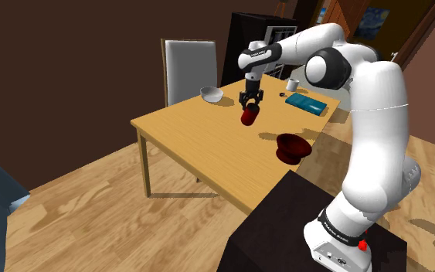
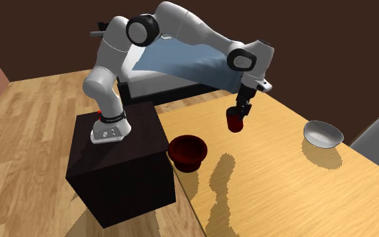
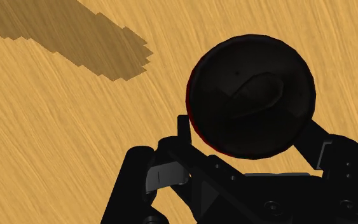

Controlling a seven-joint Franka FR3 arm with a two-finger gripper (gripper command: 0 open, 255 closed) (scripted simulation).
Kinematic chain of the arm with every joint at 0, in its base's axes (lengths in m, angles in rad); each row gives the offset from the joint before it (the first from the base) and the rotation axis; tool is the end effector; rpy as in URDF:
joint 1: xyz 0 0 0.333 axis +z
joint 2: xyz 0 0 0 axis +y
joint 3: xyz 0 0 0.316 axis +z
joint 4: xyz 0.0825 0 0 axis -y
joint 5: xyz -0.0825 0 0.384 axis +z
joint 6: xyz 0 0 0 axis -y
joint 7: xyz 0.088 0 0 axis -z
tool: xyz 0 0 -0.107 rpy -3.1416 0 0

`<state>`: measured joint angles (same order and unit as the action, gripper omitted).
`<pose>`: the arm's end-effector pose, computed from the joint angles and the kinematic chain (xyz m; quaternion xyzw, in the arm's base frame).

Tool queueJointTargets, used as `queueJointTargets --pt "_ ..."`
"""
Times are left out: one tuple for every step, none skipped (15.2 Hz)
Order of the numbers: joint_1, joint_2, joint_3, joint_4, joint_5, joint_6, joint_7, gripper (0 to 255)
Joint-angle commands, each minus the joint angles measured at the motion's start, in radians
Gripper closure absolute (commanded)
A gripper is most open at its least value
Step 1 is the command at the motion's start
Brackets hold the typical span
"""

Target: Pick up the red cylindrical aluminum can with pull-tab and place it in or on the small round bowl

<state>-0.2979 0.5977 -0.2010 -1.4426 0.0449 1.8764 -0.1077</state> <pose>0.6230 -0.3085 0.3339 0.9783 -0.1894 -0.0834 0.0122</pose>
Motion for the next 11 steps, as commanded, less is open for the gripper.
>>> queueJointTargets --pt "0.001 -0.009 -0.001 0.017 -0.002 -0.026 0.001 255" --pt "0.001 -0.013 -0.001 0.024 -0.002 -0.037 0.001 255" --pt "0.001 -0.017 -0.002 0.031 -0.003 -0.048 0.001 255" --pt "0.001 -0.021 -0.002 0.039 -0.004 -0.059 0.001 255" --pt "0.001 -0.025 -0.003 0.046 -0.004 -0.070 0.001 255" --pt "0.001 -0.028 -0.003 0.054 -0.005 -0.082 0.001 255" --pt "0.001 -0.032 -0.004 0.063 -0.006 -0.093 0.000 255" --pt "0.001 -0.035 -0.004 0.071 -0.006 -0.105 0.000 255" --pt "0.001 -0.038 -0.004 0.080 -0.007 -0.117 0.000 255" --pt "0.000 -0.040 -0.005 0.090 -0.007 -0.129 0.000 255" --pt "0.000 -0.043 -0.005 0.099 -0.008 -0.141 0.000 255"
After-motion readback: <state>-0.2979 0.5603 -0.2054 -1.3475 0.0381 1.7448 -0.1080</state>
